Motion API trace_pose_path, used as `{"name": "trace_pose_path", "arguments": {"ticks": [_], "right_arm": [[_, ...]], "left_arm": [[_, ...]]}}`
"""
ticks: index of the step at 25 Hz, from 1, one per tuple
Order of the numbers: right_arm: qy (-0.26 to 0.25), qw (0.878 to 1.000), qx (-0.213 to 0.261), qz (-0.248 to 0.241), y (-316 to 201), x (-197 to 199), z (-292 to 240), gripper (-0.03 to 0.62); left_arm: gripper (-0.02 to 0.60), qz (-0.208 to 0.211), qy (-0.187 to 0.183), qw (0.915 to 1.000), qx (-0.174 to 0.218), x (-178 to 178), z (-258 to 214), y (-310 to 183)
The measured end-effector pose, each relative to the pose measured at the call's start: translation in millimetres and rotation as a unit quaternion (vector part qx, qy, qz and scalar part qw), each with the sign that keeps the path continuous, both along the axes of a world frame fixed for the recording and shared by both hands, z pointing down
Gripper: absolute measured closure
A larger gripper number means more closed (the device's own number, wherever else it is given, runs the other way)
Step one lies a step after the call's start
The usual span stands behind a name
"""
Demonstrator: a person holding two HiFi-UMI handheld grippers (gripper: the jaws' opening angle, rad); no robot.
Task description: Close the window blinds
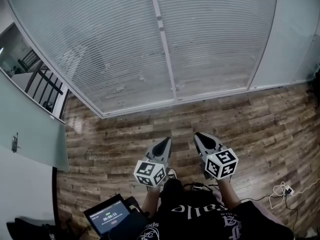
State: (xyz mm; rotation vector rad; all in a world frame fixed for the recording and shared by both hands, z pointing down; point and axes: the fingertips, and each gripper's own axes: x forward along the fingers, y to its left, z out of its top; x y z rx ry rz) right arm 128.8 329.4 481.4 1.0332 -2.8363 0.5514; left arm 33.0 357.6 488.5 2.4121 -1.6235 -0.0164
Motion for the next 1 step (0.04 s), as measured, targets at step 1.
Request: {"name": "trace_pose_path", "arguments": {"ticks": [1], "right_arm": [[0.0, 1.0, 0.0, 0.001, 0.5, 0.3, -0.5, 0.56]], "left_arm": [[0.577, 0.0, -0.001, 1.0, 0.0, -0.1, -0.2, 0.3]]}}
